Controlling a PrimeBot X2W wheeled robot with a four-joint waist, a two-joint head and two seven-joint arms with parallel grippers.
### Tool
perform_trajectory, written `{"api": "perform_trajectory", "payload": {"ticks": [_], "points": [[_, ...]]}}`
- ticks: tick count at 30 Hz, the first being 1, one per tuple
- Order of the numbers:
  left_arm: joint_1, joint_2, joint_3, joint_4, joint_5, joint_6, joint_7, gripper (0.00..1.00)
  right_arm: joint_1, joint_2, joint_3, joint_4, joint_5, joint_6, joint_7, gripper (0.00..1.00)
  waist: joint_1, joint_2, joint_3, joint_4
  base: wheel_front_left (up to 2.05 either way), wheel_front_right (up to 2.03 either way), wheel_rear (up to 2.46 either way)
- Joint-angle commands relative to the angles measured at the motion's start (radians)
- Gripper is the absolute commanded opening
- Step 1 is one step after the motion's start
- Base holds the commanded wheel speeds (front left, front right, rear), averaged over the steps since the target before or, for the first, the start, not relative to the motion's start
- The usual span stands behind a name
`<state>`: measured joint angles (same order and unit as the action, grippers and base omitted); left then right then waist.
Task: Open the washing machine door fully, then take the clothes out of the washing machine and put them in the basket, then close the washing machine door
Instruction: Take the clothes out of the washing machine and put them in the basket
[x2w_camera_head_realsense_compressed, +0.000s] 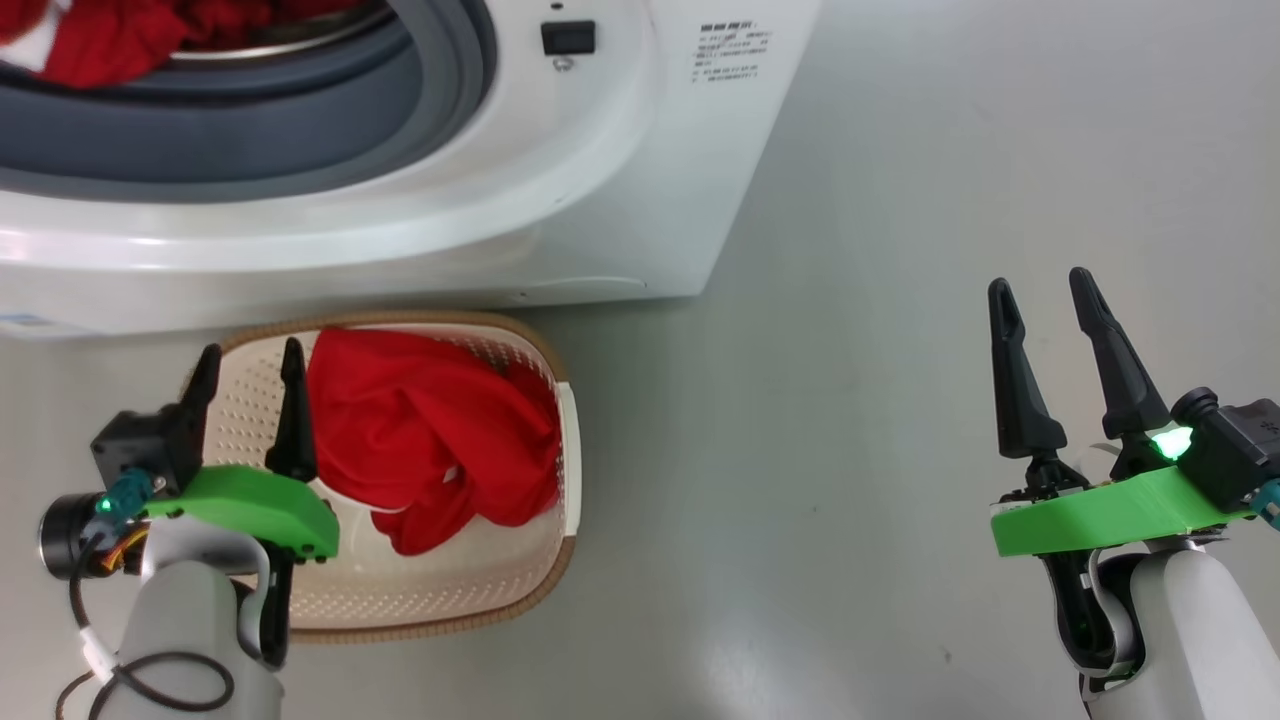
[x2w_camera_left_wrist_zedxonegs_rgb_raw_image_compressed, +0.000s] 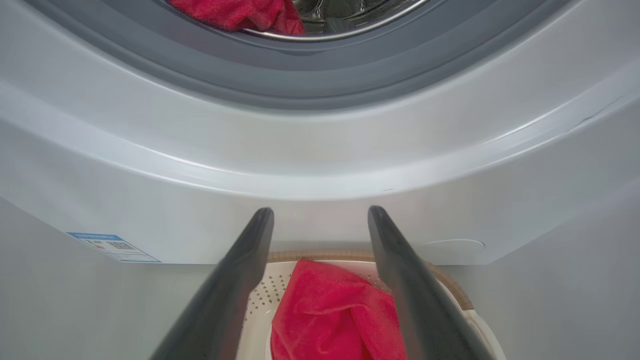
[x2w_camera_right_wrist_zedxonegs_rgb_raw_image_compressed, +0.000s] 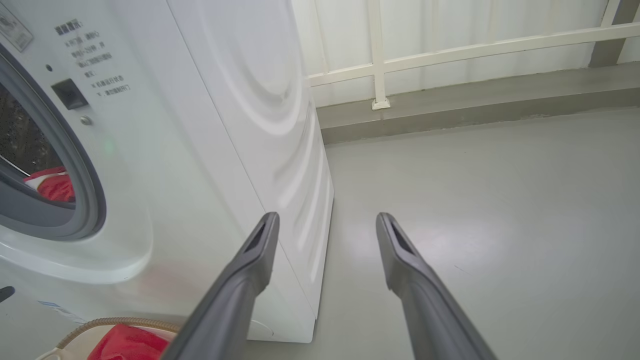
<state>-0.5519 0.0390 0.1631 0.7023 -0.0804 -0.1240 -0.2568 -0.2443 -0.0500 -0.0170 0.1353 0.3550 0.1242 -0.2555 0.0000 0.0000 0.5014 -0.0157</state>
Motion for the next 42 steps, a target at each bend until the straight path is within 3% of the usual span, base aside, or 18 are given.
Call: {"api": "perform_trajectory", "payload": {"ticks": [1,26,42], "points": [[0.037,0.023,0.028,-0.033,0.002,-0.005,-0.005,1.0,0.027,0.0,0.027,-0.018,-0.01,0.007,-0.006,1.0,0.0,0.0,-0.043,0.004,0.0,0.0,0.0],[0.293,0.036,-0.037,-0.432,-0.061,-0.007,-0.005,1.0,0.167,0.0,0.004,0.008,-0.01,0.007,-0.006,1.0,0.0,0.0,-0.259,0.027,0.0,0.0,0.0],[0.48,0.021,0.014,-0.62,-0.045,-0.007,-0.005,1.0,0.236,0.0,-0.01,0.009,-0.006,0.007,-0.006,1.0,0.0,0.0,-0.317,0.025,0.0,0.0,0.0]]}}
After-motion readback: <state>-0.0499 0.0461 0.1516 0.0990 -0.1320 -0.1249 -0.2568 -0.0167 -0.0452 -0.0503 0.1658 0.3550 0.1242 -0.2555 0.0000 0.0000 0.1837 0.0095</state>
